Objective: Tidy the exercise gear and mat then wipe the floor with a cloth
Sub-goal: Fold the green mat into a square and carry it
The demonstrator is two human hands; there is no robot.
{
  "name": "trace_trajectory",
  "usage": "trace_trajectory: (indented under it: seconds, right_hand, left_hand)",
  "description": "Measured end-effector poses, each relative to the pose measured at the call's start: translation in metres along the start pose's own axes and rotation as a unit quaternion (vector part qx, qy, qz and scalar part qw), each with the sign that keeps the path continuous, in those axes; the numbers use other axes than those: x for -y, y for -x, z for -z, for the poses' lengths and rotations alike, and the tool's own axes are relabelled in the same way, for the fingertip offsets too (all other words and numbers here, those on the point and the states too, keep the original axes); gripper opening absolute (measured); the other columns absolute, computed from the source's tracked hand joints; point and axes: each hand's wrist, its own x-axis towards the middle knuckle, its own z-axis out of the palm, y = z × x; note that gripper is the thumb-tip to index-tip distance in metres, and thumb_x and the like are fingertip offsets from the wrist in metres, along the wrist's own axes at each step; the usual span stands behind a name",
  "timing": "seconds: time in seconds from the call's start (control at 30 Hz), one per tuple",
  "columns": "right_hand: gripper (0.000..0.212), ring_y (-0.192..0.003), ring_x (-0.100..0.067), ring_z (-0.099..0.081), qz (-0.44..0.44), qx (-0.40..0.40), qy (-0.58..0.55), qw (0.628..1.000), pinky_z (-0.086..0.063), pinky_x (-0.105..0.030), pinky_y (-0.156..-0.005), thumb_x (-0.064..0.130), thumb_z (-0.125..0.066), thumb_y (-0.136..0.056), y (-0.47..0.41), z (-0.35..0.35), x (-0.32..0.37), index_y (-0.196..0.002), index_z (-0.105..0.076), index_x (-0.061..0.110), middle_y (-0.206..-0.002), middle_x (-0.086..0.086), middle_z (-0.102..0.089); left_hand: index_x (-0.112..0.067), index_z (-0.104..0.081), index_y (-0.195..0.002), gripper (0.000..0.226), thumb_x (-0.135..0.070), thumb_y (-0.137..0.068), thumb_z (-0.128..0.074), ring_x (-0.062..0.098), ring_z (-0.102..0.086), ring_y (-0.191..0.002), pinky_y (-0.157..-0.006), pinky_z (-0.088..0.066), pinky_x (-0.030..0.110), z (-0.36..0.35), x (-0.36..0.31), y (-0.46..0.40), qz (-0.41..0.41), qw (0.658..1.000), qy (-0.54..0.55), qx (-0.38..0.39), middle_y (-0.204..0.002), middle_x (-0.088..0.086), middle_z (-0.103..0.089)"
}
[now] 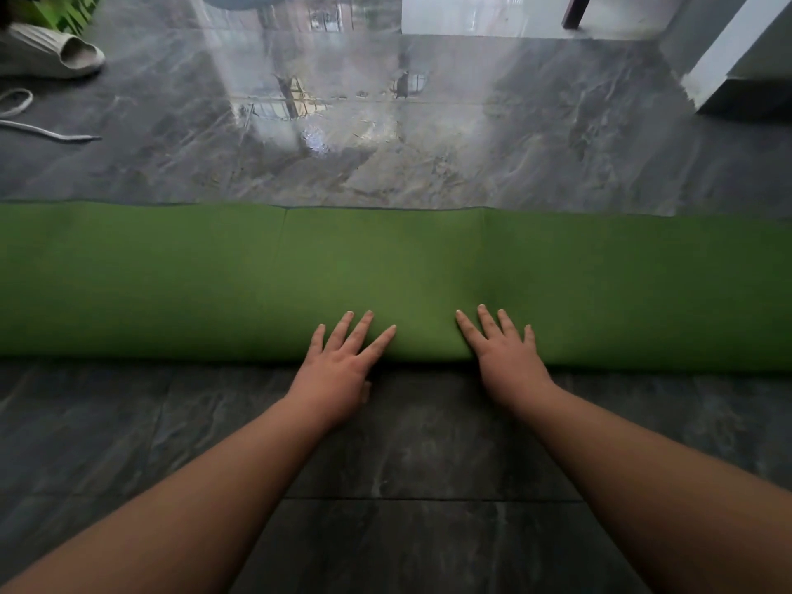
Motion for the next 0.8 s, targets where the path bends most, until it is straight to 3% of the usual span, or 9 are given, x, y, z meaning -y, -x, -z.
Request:
trace_trajectory:
  seconds: [0.13,0.3,0.5,0.8]
  right_hand:
    - [0.105,-0.152,-0.032,0.003,0.01,-0.011,-0.039,0.999,-0.005,-0.064,-0.118,-0.012,-0.041,-0.08,0.014,0.009,0.001,-0.153,0.01,0.045,-0.166,-0.002,0.006]
    - [0.107,-0.152,-0.031,0.007,0.034,-0.007,-0.065,0.997,-0.001,-0.062,-0.119,-0.015,-0.041,-0.08,0.042,0.007,0.007,-0.152,0.008,0.048,-0.166,0.003,0.008]
    - [0.101,-0.151,-0.03,0.009,0.058,-0.001,-0.048,0.997,0.0,-0.063,-0.118,-0.008,-0.043,-0.085,0.067,-0.02,0.019,-0.152,0.009,0.046,-0.165,0.004,0.009]
    - [0.094,-0.151,-0.032,0.011,0.101,0.021,-0.054,0.993,0.003,-0.065,-0.116,-0.003,-0.043,-0.091,0.094,-0.038,0.072,-0.152,0.01,0.045,-0.166,0.004,0.009]
  left_hand:
    - [-0.045,0.021,-0.148,0.092,-0.031,-0.092,-0.051,0.024,0.018,-0.15,-0.119,0.005,0.057,0.0,-0.005,0.005,0.007,1.0,-0.013,-0.027,-0.164,-0.001,0.017]
    - [-0.044,0.028,-0.145,0.092,-0.016,-0.092,-0.042,0.029,0.018,-0.149,-0.116,0.005,0.063,0.001,-0.009,0.013,0.009,0.997,-0.043,-0.064,-0.164,0.002,0.018]
    - [-0.04,0.027,-0.148,0.088,-0.012,-0.096,-0.039,0.036,0.028,-0.145,-0.108,0.008,0.074,-0.002,-0.012,0.036,-0.009,0.997,-0.076,0.016,-0.16,0.007,0.027]
    - [-0.037,0.026,-0.149,0.085,-0.018,-0.099,-0.041,0.038,0.032,-0.142,-0.109,0.007,0.074,-0.006,0.015,0.1,0.008,0.992,-0.114,0.056,-0.157,0.009,0.031]
